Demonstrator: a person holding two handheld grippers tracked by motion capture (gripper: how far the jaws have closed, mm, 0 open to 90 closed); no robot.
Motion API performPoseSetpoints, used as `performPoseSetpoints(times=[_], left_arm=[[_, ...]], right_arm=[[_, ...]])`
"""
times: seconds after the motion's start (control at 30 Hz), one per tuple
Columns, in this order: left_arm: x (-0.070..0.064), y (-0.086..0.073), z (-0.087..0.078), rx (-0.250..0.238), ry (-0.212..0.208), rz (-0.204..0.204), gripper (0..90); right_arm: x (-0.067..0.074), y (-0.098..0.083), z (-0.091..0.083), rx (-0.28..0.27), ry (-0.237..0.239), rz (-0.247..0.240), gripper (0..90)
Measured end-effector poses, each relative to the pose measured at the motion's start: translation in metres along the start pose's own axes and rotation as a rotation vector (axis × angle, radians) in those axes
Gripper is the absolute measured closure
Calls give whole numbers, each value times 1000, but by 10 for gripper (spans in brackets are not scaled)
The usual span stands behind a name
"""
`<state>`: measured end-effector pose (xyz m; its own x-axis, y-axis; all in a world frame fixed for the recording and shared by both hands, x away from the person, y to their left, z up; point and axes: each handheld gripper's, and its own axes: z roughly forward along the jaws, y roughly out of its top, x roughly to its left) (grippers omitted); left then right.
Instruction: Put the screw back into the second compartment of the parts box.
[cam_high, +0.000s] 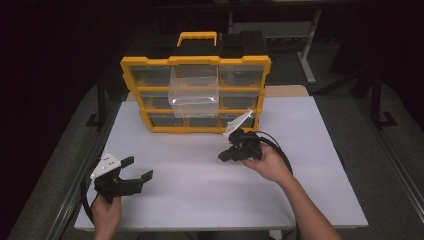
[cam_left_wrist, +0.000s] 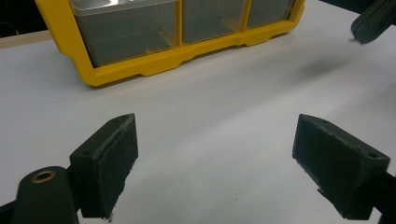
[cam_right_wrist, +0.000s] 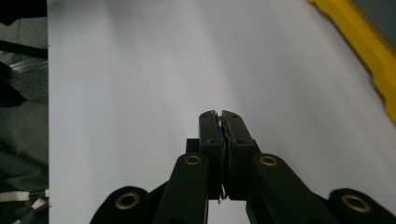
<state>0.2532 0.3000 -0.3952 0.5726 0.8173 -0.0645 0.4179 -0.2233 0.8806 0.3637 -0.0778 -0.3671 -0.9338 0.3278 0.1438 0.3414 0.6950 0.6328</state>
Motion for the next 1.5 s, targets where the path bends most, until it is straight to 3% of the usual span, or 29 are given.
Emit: performPoseSetpoints(times=[0.1, 0.53, 0.9, 1.03, 1.07, 1.17, 1.27, 1.5], left_arm=[[-1, 0, 0, 1, -2, -4, 139], [-1, 0, 1, 1, -2, 1, 139], [-1, 1, 1, 4, -1, 1, 139], [-1, 1, 2, 2, -2, -3, 139], [0, 1, 2, 13, -2, 17, 139], [-1, 1, 4, -5, -3, -3, 139], [-1, 1, 4, 8, -5, 11, 139], [-1, 1, 3, 9, -5, 8, 139]], right_arm=[[-1, 3, -20, -30, -4, 27, 873], [-4, 16, -66, -84, -50, 17, 873], [-2, 39, -105, -121, -78, 19, 874], [-3, 47, -117, -123, -93, -10, 873], [-3, 50, -120, -128, -96, -14, 873], [-2, 58, -128, -142, -93, 2, 873], [-3, 65, -135, -146, -105, -23, 873], [-3, 84, -149, -162, -108, -30, 873]])
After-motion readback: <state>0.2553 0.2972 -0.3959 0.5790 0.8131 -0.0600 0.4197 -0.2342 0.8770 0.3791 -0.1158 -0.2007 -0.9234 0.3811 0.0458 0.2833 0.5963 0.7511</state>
